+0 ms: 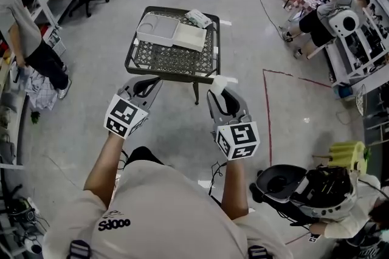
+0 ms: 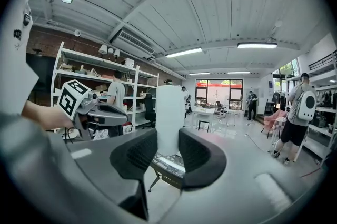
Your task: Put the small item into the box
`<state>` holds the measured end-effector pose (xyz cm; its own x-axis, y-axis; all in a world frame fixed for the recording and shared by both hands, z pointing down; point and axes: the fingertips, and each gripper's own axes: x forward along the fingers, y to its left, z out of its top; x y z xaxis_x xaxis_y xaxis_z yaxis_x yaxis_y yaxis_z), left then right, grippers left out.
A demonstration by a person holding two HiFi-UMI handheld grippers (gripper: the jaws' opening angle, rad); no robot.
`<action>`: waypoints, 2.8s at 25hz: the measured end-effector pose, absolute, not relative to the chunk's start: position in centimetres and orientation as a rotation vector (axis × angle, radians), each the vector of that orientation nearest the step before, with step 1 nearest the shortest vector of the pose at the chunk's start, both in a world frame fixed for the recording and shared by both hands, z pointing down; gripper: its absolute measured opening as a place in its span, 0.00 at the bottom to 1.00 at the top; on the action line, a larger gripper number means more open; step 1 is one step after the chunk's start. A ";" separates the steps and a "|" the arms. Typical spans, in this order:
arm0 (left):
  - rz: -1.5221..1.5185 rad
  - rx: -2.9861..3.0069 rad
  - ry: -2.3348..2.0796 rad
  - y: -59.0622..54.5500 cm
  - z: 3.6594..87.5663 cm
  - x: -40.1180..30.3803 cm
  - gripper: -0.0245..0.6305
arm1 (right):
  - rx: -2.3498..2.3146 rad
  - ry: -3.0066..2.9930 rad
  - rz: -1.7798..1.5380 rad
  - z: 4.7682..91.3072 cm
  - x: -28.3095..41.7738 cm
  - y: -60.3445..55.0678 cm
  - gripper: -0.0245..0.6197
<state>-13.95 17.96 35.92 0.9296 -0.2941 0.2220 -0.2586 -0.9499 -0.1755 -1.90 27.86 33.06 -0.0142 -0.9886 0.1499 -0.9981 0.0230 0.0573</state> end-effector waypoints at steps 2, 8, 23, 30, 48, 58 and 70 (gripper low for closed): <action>-0.375 -2.944 0.432 17.9 35.9 -13.5 0.04 | 2.104 -2.135 0.107 33.2 -1.2 28.2 0.25; -0.388 -2.940 0.414 16.5 36.8 -12.0 0.04 | 2.129 -2.126 0.141 34.4 0.5 26.7 0.25; -0.376 -2.960 0.363 3.3 36.9 -5.0 0.04 | 2.158 -2.087 0.115 33.8 6.6 14.0 0.25; -0.381 -2.976 0.346 -2.8 36.6 -1.8 0.04 | 2.148 -2.070 0.125 33.3 9.2 8.1 0.25; -0.464 -3.017 0.295 -11.2 39.0 1.4 0.04 | 2.135 -2.015 0.251 36.0 12.2 -0.3 0.25; -0.505 -3.044 0.239 -15.9 41.4 2.4 0.04 | 2.146 -1.958 0.308 38.1 12.8 -4.9 0.25; -0.602 -3.072 0.226 -18.0 44.0 4.1 0.04 | 2.093 -1.943 0.388 41.2 14.4 -6.9 0.25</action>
